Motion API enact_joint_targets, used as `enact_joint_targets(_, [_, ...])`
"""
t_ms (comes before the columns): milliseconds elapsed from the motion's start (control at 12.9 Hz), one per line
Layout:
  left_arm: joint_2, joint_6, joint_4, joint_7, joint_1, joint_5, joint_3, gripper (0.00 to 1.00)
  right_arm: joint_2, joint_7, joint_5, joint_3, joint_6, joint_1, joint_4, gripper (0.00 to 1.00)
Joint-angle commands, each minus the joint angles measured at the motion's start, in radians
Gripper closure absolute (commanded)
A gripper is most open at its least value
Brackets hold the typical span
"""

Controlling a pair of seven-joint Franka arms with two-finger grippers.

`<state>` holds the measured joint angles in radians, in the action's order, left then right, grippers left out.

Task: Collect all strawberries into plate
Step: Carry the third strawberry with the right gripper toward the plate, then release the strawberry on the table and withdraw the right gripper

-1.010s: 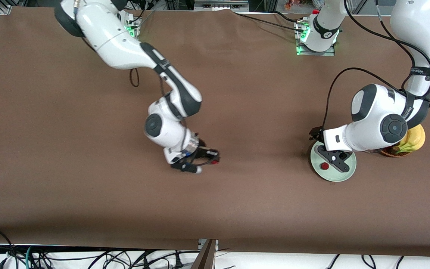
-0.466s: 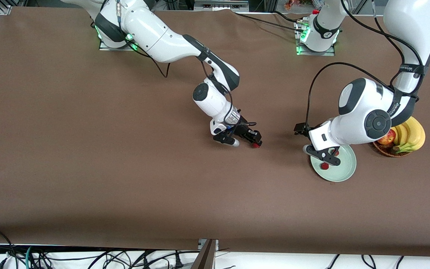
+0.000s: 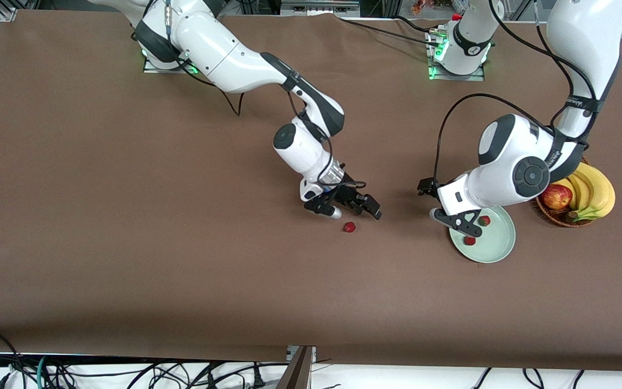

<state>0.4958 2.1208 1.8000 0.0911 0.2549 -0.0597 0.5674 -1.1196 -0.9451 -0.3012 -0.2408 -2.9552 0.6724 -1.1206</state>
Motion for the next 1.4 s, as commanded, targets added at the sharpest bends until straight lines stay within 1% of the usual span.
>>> enact_joint_targets(0, [0.007, 0.103, 0.009, -0.013, -0.046, 0.018, -0.001, 0.00, 0.070, 0.016, 0.063, 0.008, 0.201, -0.082, -0.008, 0.21])
enact_joint_targets(78, [0.012, 0.129, 0.009, -0.019, -0.055, 0.018, -0.001, 0.00, 0.089, 0.023, 0.110, 0.006, 0.284, -0.120, -0.007, 0.21])
enact_joint_targets(155, [0.030, 0.183, 0.009, -0.021, -0.058, 0.018, -0.001, 0.00, 0.118, 0.055, 0.135, 0.005, 0.365, -0.152, -0.007, 0.21])
enact_joint_targets(311, [0.061, 0.270, 0.006, -0.031, -0.092, 0.018, -0.001, 0.00, 0.153, 0.182, 0.137, 0.005, 0.508, -0.218, -0.007, 0.21])
enact_joint_targets(388, [0.087, 0.339, 0.004, -0.063, -0.117, 0.018, -0.001, 0.00, 0.170, 0.257, 0.139, 0.006, 0.583, -0.261, -0.005, 0.21])
enact_joint_targets(544, [0.131, 0.444, 0.007, -0.228, -0.195, 0.011, -0.007, 0.00, 0.196, 0.415, 0.142, 0.008, 0.707, -0.342, -0.005, 0.21])
enact_joint_targets(621, [0.148, 0.511, 0.004, -0.299, -0.251, 0.000, -0.024, 0.00, 0.216, 0.490, 0.146, 0.009, 0.766, -0.379, -0.007, 0.21])
enact_joint_targets(699, [0.179, 0.581, -0.005, -0.322, -0.296, -0.012, -0.065, 0.00, 0.242, 0.565, 0.148, 0.017, 0.835, -0.411, -0.010, 0.19])
enact_joint_targets(854, [0.237, 0.747, -0.010, -0.329, -0.394, -0.017, -0.138, 0.00, 0.299, 0.699, 0.146, 0.057, 0.980, -0.461, -0.010, 0.18])
enact_joint_targets(932, [0.251, 0.813, -0.010, -0.326, -0.443, -0.023, -0.197, 0.00, 0.331, 0.748, 0.146, 0.096, 1.061, -0.467, -0.011, 0.17])
enact_joint_targets(1010, [0.265, 0.843, -0.010, -0.317, -0.497, -0.023, -0.255, 0.00, 0.368, 0.776, 0.146, 0.142, 1.125, -0.468, -0.018, 0.17])
enact_joint_targets(1087, [0.274, 0.861, -0.027, -0.317, -0.546, -0.022, -0.302, 0.00, 0.429, 0.790, 0.148, 0.172, 1.149, -0.468, -0.063, 0.16])
enact_joint_targets(1165, [0.285, 0.872, -0.039, -0.317, -0.571, -0.023, -0.328, 0.06, 0.502, 0.808, 0.149, 0.196, 1.151, -0.468, -0.133, 0.15])
enact_joint_targets(1243, [0.302, 0.875, -0.056, -0.317, -0.581, -0.020, -0.333, 0.09, 0.574, 0.833, 0.154, 0.215, 1.153, -0.467, -0.203, 0.15])
enact_joint_targets(1320, [0.317, 0.877, -0.076, -0.317, -0.585, -0.022, -0.333, 0.16, 0.649, 0.850, 0.163, 0.221, 1.156, -0.468, -0.272, 0.13])
